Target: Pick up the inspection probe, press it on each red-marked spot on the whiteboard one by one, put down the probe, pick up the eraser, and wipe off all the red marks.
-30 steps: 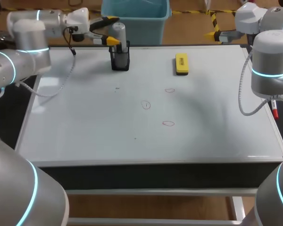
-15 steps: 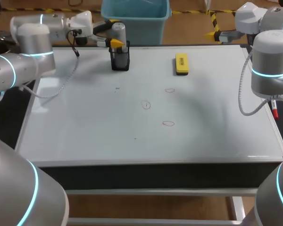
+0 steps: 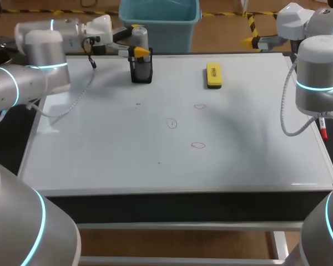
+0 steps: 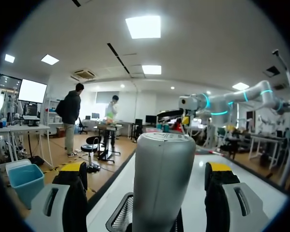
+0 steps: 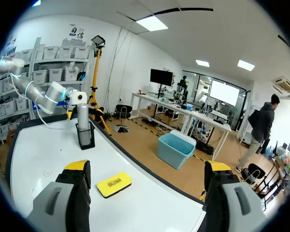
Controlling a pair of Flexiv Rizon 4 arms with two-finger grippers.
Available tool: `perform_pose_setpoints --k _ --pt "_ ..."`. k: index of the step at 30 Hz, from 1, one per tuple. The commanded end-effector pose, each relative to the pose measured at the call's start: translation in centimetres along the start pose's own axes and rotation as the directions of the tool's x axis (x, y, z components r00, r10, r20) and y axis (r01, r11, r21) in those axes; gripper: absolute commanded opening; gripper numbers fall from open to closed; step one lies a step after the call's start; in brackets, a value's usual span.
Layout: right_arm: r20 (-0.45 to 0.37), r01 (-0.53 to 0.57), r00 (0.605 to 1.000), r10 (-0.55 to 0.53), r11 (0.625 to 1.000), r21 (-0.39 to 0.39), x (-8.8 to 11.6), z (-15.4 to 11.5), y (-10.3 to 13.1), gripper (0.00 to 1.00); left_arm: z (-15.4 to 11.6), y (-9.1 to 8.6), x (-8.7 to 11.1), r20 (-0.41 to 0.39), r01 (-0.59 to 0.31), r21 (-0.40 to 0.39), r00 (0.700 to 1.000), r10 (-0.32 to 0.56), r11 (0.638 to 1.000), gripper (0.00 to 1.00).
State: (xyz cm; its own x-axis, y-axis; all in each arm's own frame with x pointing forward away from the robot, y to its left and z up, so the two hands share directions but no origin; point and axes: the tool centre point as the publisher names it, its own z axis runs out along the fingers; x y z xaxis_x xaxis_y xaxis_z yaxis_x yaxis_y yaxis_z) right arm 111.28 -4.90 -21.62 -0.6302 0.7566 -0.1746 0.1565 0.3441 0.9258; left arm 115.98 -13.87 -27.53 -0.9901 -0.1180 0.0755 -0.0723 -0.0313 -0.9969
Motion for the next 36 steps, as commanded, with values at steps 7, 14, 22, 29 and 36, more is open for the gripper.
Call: perform_pose_setpoints --k 7,14,22,29,36 --pt "-0.001 0.000 1.000 0.000 1.000 0.001 -0.1 0.0 0.0 1.00 0.4 0.3 0.2 -0.014 0.006 0.000 1.000 -0.006 1.000 1.00" --pt "-0.001 0.000 1.000 0.000 1.000 0.001 -0.1 0.0 0.0 1.00 0.4 0.4 0.1 -0.018 0.005 -0.001 1.000 -0.005 1.000 1.00" --pt "-0.001 0.000 1.000 0.000 1.000 0.001 -0.1 0.0 0.0 1.00 0.2 0.6 0.3 -0.037 0.008 -0.001 0.999 -0.008 1.000 0.00" --pt "-0.001 0.000 1.000 0.000 1.000 0.001 -0.1 0.0 0.0 1.00 0.1 0.6 0.5 -0.042 0.006 0.002 0.999 -0.006 1.000 0.00" --pt "-0.001 0.000 1.000 0.000 1.000 0.001 -0.1 0.0 0.0 1.00 -0.4 -0.5 0.9 -0.051 -0.023 0.014 0.998 0.024 1.000 0.00"
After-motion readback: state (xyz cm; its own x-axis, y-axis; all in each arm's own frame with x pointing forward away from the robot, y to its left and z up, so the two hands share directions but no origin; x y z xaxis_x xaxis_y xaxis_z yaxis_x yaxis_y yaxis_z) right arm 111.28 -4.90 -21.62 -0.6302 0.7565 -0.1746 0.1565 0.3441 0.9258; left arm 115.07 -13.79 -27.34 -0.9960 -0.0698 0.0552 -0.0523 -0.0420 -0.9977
